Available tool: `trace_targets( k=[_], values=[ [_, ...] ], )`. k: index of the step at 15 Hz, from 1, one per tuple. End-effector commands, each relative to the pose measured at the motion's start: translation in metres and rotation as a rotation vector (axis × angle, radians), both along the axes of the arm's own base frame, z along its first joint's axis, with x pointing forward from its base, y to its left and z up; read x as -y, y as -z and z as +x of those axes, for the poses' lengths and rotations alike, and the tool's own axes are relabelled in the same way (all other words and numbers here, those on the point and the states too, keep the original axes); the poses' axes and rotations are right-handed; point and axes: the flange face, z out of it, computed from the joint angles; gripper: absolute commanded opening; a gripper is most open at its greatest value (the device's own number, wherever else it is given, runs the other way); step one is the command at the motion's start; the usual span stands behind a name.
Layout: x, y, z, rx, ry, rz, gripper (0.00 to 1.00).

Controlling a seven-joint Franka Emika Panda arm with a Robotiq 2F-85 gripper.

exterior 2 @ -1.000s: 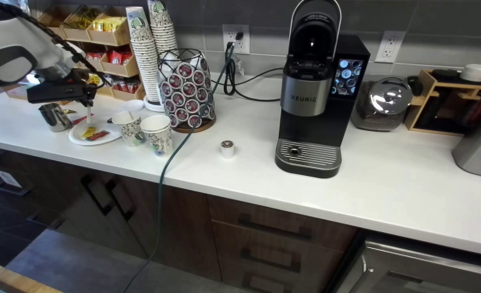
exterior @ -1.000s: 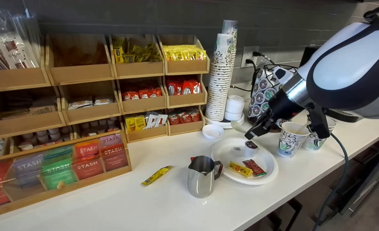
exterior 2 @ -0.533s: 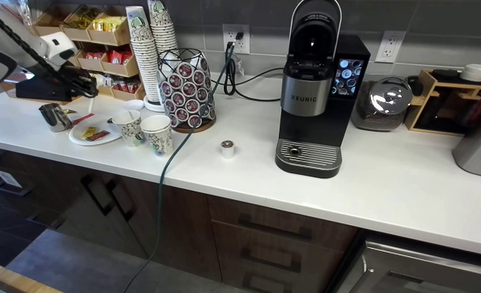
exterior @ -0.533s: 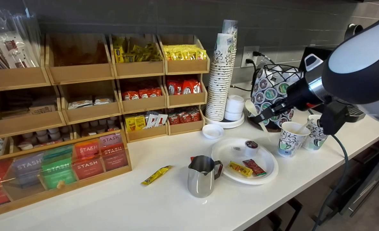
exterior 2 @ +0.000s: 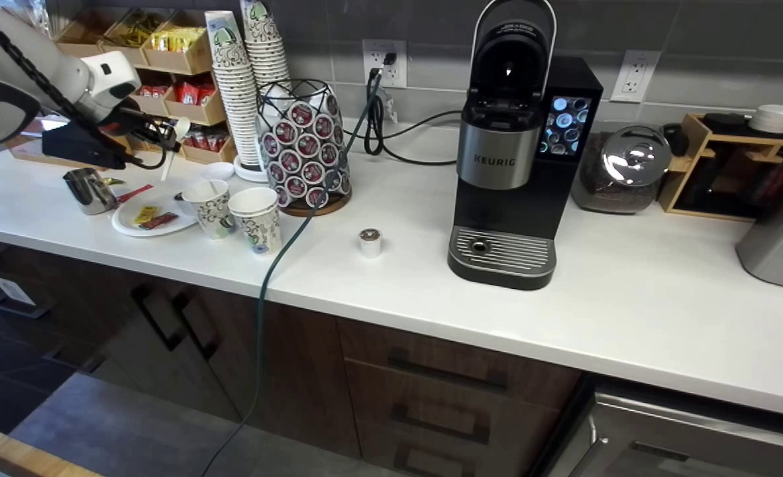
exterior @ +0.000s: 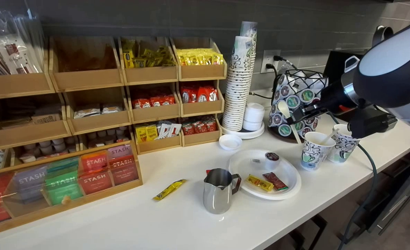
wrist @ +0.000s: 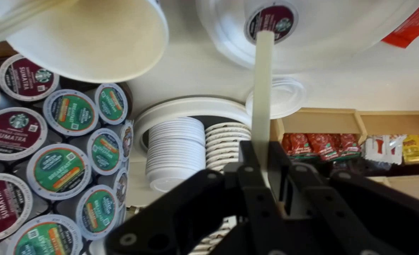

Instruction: Put the white spoon in the coffee cup on the right

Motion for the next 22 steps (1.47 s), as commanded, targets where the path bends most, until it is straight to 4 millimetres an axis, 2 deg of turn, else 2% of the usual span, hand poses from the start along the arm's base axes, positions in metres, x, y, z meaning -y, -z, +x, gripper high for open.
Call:
trace_targets(
  k=[1,10,11,12,13,14,18,22],
  values=[
    [0.020,-0.005,-0.002,0.042,0.145,0.051,0.04],
    [0.066,0.009,-0.031,0.036,0.392,0.058,0.04],
    [0.070,0.004,-0.033,0.043,0.415,0.071,0.04],
    [0.074,0.013,-0.034,0.027,0.433,0.058,0.04],
    [0.078,0.016,-0.036,0.015,0.453,0.058,0.39],
    [0.079,0.018,-0.036,0.008,0.459,0.061,0.40],
    [0.080,0.015,-0.037,0.012,0.481,0.062,0.69],
    [0.073,-0.006,-0.039,0.075,0.494,0.104,0.98]
  ],
)
